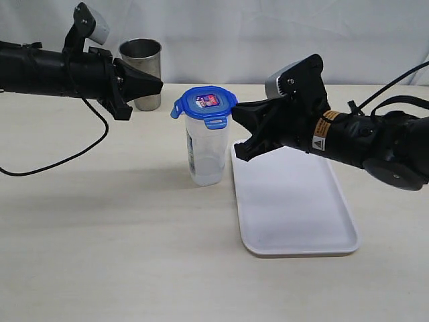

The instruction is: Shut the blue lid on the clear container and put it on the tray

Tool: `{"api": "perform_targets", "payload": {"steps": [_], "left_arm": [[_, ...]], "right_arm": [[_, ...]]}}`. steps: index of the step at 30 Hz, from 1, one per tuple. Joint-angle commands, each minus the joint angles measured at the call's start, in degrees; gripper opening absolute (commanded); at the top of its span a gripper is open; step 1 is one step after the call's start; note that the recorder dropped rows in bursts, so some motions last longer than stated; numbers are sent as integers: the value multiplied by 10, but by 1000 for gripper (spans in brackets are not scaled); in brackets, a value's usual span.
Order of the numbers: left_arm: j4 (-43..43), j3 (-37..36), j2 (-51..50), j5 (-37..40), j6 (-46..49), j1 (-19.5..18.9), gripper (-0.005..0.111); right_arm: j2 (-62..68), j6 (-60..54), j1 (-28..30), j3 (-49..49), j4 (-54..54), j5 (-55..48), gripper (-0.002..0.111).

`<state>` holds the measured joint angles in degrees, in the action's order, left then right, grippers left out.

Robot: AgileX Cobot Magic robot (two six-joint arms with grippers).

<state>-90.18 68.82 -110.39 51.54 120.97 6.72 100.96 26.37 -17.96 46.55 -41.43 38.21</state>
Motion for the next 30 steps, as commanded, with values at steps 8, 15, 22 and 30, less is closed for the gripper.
{"api": "perform_targets", "payload": {"steps": [8, 15, 22, 30], "left_arm": [[-10, -1, 5, 7, 2, -1, 0], [-14, -1, 5, 4, 4, -1, 0], [-15, -6, 5, -19, 18, -1, 0], [-25, -44, 5, -77, 18, -24, 0]], "right_arm": [[9, 8, -2, 14, 3, -12, 4], [-23, 8, -2, 7, -1, -27, 4], [-86, 9, -2, -14, -1, -44, 4], [-125, 24, 0, -14, 2, -101, 4]]}}
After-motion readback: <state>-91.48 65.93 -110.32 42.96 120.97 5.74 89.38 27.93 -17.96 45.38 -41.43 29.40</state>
